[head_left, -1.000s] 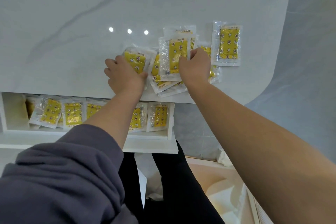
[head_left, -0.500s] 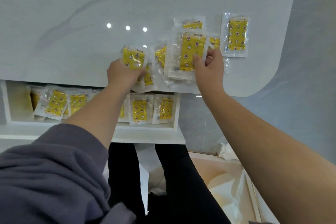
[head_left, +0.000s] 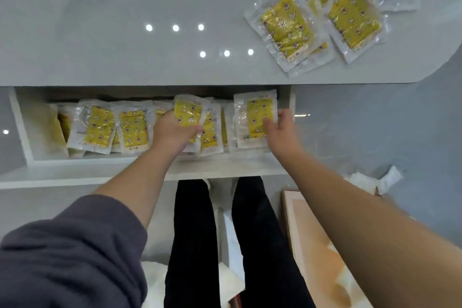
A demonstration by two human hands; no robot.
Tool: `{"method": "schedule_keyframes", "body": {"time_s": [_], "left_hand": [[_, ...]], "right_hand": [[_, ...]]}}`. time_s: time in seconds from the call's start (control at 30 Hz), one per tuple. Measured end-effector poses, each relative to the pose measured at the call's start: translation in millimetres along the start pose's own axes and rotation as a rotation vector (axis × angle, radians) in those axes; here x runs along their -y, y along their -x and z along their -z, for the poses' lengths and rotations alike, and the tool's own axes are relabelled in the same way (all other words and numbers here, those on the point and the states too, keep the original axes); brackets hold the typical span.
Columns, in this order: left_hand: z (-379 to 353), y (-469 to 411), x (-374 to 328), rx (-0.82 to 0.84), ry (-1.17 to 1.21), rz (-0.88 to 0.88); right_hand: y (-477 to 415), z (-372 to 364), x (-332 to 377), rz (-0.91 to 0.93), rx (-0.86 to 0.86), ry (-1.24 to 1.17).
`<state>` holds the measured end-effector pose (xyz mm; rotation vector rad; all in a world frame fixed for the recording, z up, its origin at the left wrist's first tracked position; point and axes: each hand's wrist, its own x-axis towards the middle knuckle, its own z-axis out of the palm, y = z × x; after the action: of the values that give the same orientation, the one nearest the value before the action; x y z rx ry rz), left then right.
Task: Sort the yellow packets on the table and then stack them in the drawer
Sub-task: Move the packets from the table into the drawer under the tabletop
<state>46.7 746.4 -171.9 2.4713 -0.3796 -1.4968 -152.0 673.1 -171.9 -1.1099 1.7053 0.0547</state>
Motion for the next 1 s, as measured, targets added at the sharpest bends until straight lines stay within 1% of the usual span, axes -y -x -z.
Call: {"method": "schedule_keyframes", "body": {"time_s": [0.1, 0.17, 0.23, 0.3, 0.37, 0.43, 0.5, 0.6, 0.67, 0.73, 0.8, 0.83, 0.87, 0.9, 0.93, 1.0], "left_hand": [[-23.8, -28.3, 12.7, -0.04, -0.005, -0.025], [-34.4, -36.5, 19.1, -0.103, -0.082, -0.042], [-38.5, -32.9, 20.8, -0.167, -0.183, -0.087], [-36.4, -24.2, 23.4, -0.219, -0.162, -0.123], [-27.7, -13.2, 29.1, -0.213, -0.092, -0.12], [-12.5, -3.9, 38.2, -0.171, 0.002, -0.11], [8.2, 0.9, 51.5, -0.164, 0.083, -0.122], [47.6, -6.3, 81.6, -0.194, 0.164, -0.082], [75.2, -18.9, 103.8, -0.225, 0.188, -0.032], [97.9, -34.0, 122.8, -0.239, 0.187, 0.017], [112.0, -50.5, 138.3, -0.19, 0.184, 0.029], [115.6, -57.7, 143.0, -0.15, 0.163, 0.023], [117.7, -64.1, 146.3, -0.118, 0.116, 0.014], [118.6, -69.1, 148.2, -0.103, 0.034, 0.001], [118.2, -72.7, 148.4, -0.113, -0.091, -0.007], [117.8, -74.4, 145.3, -0.19, -0.41, -0.019]], "right_hand": [[-20.6, -23.1, -8.9, -0.06, -0.057, 0.042], [-28.5, -31.1, -14.0, -0.066, -0.092, 0.118], [-26.0, -35.3, -17.0, -0.029, -0.155, 0.19], [-16.9, -37.3, -19.6, 0.01, -0.201, 0.227], [-2.3, -36.6, -17.9, 0.026, -0.202, 0.221], [12.5, -38.0, -13.4, 0.055, -0.164, 0.201], [25.7, -45.4, -5.7, 0.079, -0.102, 0.152], [35.6, -71.4, 8.5, 0.121, 0.028, 0.054], [36.1, -95.1, 17.1, 0.134, 0.101, 0.045], [33.3, -118.4, 24.6, 0.127, 0.132, 0.051], [26.2, -137.9, 29.4, 0.101, 0.118, 0.067], [21.8, -145.0, 29.9, 0.085, 0.098, 0.123], [18.8, -149.4, 30.4, 0.079, 0.076, 0.235], [16.8, -151.8, 30.9, 0.082, 0.057, 0.398], [16.2, -152.3, 31.2, 0.099, 0.032, 0.584], [18.0, -151.0, 32.6, 0.173, -0.051, 0.913]]}}
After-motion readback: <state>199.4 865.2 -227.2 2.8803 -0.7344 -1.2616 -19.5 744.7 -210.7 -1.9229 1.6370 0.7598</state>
